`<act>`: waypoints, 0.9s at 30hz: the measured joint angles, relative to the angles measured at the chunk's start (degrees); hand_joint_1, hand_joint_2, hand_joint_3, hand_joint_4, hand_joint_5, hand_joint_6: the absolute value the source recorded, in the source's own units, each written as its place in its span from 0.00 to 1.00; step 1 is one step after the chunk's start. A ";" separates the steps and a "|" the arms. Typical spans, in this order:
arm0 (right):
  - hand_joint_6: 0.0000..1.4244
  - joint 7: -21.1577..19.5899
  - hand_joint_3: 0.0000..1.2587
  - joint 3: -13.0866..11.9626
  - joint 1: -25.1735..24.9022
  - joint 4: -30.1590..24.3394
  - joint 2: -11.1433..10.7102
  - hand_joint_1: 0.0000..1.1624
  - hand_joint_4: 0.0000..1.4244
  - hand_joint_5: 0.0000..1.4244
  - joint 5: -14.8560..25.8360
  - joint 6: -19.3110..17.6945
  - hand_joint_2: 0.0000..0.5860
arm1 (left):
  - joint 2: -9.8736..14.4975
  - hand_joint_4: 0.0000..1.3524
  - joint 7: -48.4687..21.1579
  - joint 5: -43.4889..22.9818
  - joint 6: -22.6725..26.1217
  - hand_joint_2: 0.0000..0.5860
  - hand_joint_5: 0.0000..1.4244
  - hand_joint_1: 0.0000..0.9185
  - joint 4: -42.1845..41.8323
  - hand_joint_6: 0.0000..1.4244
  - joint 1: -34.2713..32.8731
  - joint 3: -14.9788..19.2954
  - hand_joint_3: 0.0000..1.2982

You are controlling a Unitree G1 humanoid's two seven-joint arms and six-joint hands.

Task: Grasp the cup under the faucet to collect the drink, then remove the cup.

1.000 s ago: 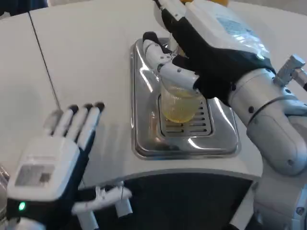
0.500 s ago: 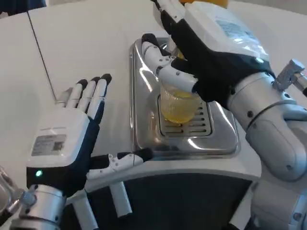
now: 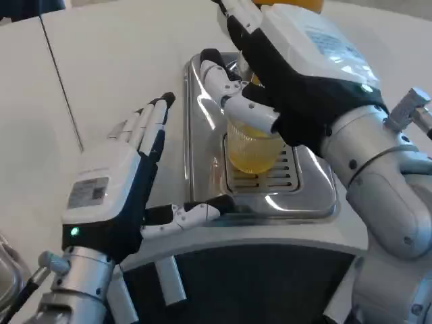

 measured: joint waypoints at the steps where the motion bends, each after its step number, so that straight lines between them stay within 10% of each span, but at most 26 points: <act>1: 0.00 0.00 0.00 -0.11 0.11 -0.07 0.18 0.00 0.00 0.00 -0.01 -0.06 0.99 | -0.02 0.00 0.09 0.00 -0.05 0.07 0.04 0.24 0.04 0.07 -0.03 -0.23 0.00; 11: 0.00 -10.63 0.00 -2.41 9.56 -5.89 6.61 0.00 0.00 0.00 -2.29 -0.34 1.00 | 0.04 0.00 0.29 -0.02 -0.33 0.07 0.05 0.21 0.90 0.07 -0.43 -1.20 0.00; 19: 0.00 -22.17 0.00 -2.22 18.21 -9.54 7.96 0.00 0.00 0.00 -5.81 -0.76 1.00 | 0.27 0.00 0.29 -0.08 -0.48 0.07 0.05 0.20 1.07 0.07 -0.41 -1.21 0.00; 27: 0.00 -24.11 0.00 -2.15 19.65 -17.64 7.95 0.00 0.00 0.00 -3.70 -0.53 1.00 | 0.36 0.00 0.29 -0.71 -1.13 0.07 0.05 0.19 2.00 0.08 -0.79 -1.22 0.00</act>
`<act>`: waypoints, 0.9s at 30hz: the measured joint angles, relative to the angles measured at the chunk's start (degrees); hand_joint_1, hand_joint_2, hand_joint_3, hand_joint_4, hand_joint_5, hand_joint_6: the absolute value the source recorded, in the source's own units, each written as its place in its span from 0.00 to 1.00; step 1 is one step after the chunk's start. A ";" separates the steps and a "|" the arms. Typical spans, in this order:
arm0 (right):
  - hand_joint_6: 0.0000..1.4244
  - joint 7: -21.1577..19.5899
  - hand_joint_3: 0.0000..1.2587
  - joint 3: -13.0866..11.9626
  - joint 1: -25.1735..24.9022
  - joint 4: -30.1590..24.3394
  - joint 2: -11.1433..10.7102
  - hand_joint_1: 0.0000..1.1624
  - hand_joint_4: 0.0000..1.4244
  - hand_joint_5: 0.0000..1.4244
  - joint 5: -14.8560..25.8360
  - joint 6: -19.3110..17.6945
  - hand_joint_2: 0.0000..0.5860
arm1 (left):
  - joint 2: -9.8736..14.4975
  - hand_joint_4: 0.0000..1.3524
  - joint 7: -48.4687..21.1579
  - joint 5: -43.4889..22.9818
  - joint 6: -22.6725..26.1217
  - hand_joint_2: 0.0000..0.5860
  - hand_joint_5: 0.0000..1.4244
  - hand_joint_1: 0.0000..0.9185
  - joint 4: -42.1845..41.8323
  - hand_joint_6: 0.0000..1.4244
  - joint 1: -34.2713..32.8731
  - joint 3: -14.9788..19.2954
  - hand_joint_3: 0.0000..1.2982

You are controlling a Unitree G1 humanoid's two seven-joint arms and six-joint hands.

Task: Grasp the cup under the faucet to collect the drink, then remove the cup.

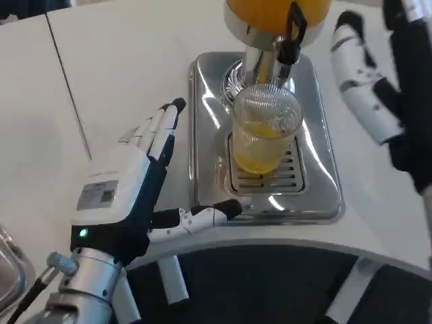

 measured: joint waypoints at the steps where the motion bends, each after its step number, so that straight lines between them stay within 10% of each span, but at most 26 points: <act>1: 0.00 0.00 0.00 0.07 0.31 -0.82 -0.15 0.00 0.00 0.00 0.57 -0.05 1.00 | 0.03 0.00 0.00 -0.05 -0.03 0.07 0.05 0.19 0.05 0.08 -0.03 0.00 0.00; 9: 0.00 0.10 0.00 -3.12 14.66 -5.06 -3.18 0.00 0.00 0.00 7.25 -4.96 1.00 | 0.67 0.00 -0.01 -0.20 -0.36 0.07 0.05 0.18 0.53 0.08 -0.24 -0.28 0.00; 22: 0.00 5.70 0.00 -20.52 25.16 -5.07 -3.64 0.02 0.00 0.00 21.40 -21.68 0.96 | 2.08 0.00 -0.43 0.08 -0.37 0.07 0.05 0.16 1.03 0.07 -0.35 -2.00 0.00; 27: 0.00 7.62 0.00 -27.25 30.76 -5.09 -10.33 0.04 0.00 0.00 29.65 -30.35 0.93 | 2.63 0.00 -0.67 0.37 -0.32 0.06 0.05 0.14 1.04 0.07 -0.36 -2.14 0.00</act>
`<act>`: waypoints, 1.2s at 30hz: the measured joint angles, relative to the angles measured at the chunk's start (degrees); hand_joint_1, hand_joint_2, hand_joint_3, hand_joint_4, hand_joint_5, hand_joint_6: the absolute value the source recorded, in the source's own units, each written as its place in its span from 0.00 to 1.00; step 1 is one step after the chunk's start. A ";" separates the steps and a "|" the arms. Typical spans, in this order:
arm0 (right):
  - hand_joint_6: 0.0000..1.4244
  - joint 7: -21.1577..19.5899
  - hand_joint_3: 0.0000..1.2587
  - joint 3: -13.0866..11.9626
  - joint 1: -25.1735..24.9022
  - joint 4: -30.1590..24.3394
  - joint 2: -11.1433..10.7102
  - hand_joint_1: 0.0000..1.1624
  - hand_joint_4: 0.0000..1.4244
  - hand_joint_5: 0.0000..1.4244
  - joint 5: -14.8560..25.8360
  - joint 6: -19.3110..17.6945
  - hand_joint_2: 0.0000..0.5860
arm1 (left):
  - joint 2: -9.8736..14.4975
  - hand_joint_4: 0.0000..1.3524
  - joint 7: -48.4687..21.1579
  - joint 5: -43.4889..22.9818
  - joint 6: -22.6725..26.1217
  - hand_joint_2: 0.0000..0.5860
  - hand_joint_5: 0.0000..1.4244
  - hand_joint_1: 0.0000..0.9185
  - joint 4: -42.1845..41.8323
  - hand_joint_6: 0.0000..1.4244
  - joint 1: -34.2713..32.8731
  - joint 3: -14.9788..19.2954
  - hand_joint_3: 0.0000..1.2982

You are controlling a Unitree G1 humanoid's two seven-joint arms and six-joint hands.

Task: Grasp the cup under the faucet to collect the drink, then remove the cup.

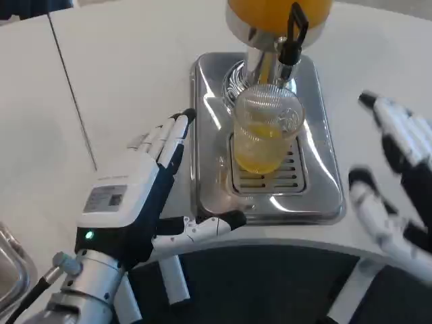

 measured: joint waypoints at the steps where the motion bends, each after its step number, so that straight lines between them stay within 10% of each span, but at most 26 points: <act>1: 0.00 0.19 0.00 -0.69 0.90 0.01 -0.98 0.05 0.00 0.00 1.03 -0.53 0.93 | 0.07 0.00 -0.01 0.08 0.01 0.06 0.05 0.14 0.00 0.07 0.00 -0.02 0.00; 9: 0.00 -3.52 0.00 -6.06 9.36 1.16 -8.99 0.05 0.00 0.00 9.70 -5.30 0.92 | 0.12 0.00 -0.03 0.64 0.07 0.06 0.05 0.13 0.00 0.07 0.02 -0.37 0.00; 19: 0.00 -17.70 0.00 -12.94 16.10 13.72 -16.41 0.06 0.00 0.00 17.59 -22.68 0.92 | -1.35 0.00 0.66 0.75 0.85 0.07 0.05 0.09 2.02 0.07 -1.13 -0.48 0.00; 36: 0.00 -19.99 0.00 -14.30 19.83 16.52 -19.76 0.08 0.00 0.00 21.39 -26.93 0.88 | -8.22 0.00 7.24 -3.18 1.41 0.05 0.07 0.15 14.96 0.09 -10.57 -1.27 0.00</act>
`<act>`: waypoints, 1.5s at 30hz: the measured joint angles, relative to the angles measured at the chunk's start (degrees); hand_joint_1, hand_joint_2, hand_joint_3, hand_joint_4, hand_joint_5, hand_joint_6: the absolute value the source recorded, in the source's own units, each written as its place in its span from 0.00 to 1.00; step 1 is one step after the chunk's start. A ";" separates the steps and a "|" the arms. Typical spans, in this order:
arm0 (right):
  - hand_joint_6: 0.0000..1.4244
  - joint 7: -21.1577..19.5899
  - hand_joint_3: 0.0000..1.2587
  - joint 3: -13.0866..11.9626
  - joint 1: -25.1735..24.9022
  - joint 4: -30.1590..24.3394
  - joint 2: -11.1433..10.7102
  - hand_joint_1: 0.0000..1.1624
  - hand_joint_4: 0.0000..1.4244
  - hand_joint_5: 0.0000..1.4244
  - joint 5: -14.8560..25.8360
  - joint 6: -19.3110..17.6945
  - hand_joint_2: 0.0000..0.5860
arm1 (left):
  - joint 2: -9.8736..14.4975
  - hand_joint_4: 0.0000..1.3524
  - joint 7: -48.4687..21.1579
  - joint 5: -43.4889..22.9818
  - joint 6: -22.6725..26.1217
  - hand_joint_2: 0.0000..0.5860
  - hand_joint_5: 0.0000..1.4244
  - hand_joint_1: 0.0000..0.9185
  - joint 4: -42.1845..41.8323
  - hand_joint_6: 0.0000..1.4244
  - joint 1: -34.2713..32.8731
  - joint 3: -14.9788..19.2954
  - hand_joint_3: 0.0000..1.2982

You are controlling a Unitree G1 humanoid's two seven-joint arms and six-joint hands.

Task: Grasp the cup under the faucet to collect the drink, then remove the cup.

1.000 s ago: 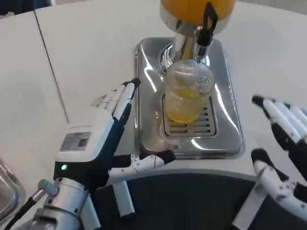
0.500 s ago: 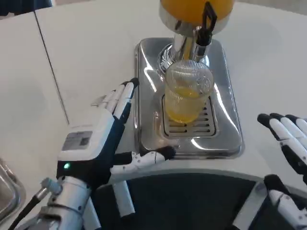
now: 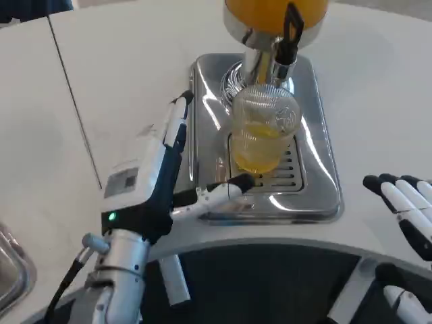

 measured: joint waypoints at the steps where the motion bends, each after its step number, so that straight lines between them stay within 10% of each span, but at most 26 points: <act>1: 0.00 0.04 0.00 0.01 0.16 -0.20 0.00 0.08 0.00 0.00 0.04 0.02 0.88 | -0.02 0.00 0.05 -0.30 0.00 0.05 0.08 0.15 0.22 0.09 -0.27 0.02 0.00; 45: 0.00 3.49 0.00 6.47 -0.22 -7.16 0.26 0.10 0.00 0.00 -0.22 12.98 0.85 | -6.80 0.00 8.50 -5.34 -7.71 0.07 0.18 0.29 23.02 0.19 -15.49 -5.68 0.00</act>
